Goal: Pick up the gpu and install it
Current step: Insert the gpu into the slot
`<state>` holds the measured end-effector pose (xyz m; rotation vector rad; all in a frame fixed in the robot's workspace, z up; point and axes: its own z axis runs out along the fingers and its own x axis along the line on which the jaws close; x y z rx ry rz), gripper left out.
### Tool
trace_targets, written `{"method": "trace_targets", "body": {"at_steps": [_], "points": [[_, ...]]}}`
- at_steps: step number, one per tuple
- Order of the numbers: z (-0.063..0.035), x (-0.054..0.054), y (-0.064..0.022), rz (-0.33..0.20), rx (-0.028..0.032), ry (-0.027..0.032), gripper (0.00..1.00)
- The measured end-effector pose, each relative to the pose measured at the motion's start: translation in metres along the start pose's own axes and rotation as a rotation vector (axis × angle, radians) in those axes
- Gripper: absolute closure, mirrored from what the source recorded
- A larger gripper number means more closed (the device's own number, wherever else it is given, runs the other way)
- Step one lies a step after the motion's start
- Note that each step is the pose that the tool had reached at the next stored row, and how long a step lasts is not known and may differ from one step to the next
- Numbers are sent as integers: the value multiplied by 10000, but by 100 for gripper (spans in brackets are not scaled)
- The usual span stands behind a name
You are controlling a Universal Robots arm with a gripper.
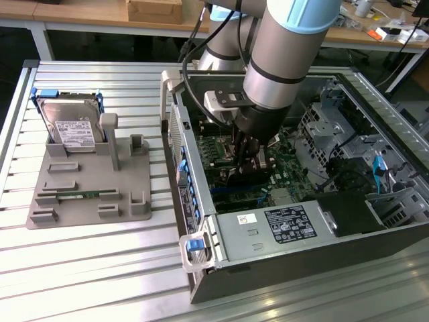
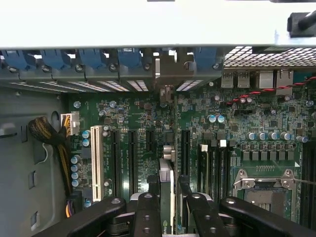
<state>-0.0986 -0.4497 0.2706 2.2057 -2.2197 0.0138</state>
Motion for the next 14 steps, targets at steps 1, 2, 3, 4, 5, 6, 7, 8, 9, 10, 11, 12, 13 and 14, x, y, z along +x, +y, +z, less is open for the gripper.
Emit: {"method": "trace_targets", "body": {"at_steps": [1,2,3,4,5,6,7,8,9,10,11,12,13,14], "points": [[0,0,0,1,0,1,75],[0,0,0,0,0,1,75],[0,0,0,0,0,0,75],[1,0,0,0,0,6,75],[1,0,0,0,0,11,75],[4,-1,0,2,3,66,75],[2,-1,0,1,0,102,75],[2,-2,0,0,0,106,75],[4,-7,-1,1,1,104,75],[5,-8,-2,0,1,105,75],[7,-10,-2,1,-1,104,75],[10,-12,-2,1,-3,99,75],[16,-13,-2,1,-1,84,75],[29,-14,-3,1,-5,74,75]]}}
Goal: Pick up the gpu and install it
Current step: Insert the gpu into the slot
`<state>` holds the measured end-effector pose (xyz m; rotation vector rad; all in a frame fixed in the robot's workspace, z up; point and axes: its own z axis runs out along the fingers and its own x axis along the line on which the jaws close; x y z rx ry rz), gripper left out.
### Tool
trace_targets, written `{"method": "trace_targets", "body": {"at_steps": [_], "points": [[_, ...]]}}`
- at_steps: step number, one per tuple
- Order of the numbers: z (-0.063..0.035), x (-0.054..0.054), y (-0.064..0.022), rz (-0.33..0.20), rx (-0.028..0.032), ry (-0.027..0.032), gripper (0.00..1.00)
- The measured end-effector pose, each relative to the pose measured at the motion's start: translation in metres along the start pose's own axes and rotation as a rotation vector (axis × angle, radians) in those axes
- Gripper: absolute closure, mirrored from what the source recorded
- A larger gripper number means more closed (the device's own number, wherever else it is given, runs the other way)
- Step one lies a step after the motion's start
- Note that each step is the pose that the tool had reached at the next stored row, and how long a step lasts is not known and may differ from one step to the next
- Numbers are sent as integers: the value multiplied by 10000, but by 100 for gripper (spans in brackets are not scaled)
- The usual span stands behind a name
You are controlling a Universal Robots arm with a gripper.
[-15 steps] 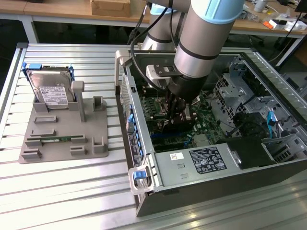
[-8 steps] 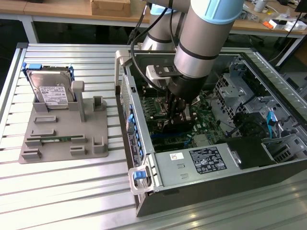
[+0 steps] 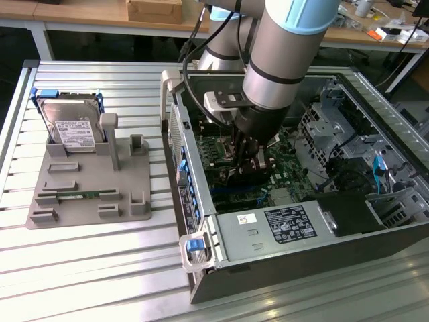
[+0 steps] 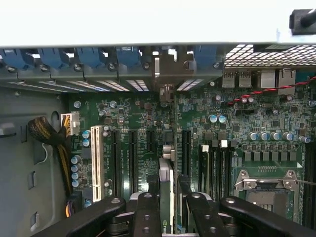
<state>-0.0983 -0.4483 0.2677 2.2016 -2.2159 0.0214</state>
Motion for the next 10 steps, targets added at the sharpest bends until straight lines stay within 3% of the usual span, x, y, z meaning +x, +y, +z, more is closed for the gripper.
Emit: {"method": "trace_targets", "body": {"at_steps": [9,10], "points": [[24,-1,-6,-1,-9,-32,75],[26,-2,-7,-1,-7,-37,67]]}}
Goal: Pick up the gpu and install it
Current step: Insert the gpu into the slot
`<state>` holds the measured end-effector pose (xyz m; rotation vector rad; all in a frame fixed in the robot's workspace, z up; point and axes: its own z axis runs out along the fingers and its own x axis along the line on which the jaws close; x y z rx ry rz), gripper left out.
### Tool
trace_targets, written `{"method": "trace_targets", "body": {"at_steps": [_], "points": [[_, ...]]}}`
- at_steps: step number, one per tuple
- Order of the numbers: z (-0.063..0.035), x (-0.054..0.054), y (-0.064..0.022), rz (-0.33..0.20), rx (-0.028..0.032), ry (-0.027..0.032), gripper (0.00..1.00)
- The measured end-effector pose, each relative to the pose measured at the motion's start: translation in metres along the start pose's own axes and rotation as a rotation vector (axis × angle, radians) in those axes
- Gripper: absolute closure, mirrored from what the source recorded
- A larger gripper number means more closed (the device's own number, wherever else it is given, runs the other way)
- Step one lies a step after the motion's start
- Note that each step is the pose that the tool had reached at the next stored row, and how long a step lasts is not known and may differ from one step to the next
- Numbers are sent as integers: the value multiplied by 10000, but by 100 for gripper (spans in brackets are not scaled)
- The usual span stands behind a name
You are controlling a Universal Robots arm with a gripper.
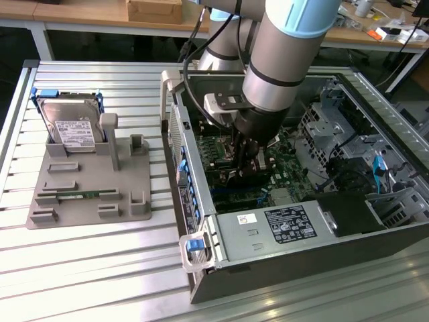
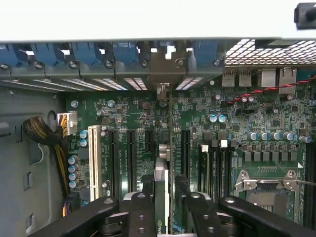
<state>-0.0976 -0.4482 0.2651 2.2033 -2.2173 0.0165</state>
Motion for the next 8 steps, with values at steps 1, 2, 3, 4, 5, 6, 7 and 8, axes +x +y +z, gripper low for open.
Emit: {"method": "trace_targets", "body": {"at_steps": [1,2,3,4,5,6,7,8], "points": [[-3,1,0,0,-4,7,61],[-3,1,0,1,-4,7,61],[-4,1,0,0,-4,7,61],[-12,1,0,0,-6,12,61],[-50,2,0,1,-4,9,61],[-99,2,1,2,-4,9,61],[-153,-2,0,0,-3,8,61],[-199,-19,1,1,-5,9,61]]}}
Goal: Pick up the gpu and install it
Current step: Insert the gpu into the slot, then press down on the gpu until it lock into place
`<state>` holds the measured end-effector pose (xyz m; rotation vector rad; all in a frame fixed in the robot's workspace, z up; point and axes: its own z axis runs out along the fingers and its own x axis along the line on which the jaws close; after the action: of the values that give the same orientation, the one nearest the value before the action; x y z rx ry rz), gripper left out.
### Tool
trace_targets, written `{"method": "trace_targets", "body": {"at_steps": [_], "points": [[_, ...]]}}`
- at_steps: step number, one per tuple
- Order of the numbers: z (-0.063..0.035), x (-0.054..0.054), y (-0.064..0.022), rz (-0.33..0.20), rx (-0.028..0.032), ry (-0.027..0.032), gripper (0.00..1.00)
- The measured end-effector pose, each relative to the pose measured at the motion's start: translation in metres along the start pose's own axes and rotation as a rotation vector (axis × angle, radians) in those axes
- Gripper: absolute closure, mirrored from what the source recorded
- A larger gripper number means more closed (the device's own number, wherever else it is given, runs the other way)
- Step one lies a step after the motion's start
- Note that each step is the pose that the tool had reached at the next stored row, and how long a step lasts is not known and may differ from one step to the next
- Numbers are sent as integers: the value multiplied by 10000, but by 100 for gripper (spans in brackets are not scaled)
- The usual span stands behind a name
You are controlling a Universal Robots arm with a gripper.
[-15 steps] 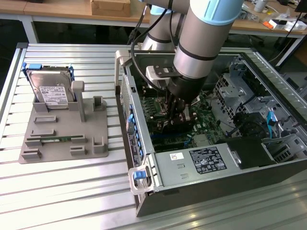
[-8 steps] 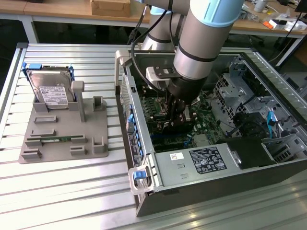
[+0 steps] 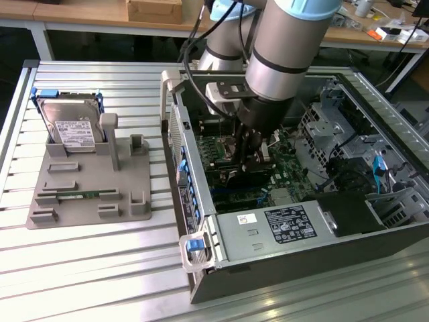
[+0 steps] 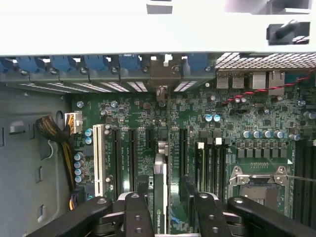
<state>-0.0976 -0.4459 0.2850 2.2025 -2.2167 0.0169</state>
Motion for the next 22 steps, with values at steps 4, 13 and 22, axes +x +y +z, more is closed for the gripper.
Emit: {"method": "trace_targets", "body": {"at_steps": [4,13,22], "points": [[-110,-31,0,-1,0,0,81],[-206,-29,-208,0,-37,-4,89],[42,-30,191,0,-38,35,89]]}}
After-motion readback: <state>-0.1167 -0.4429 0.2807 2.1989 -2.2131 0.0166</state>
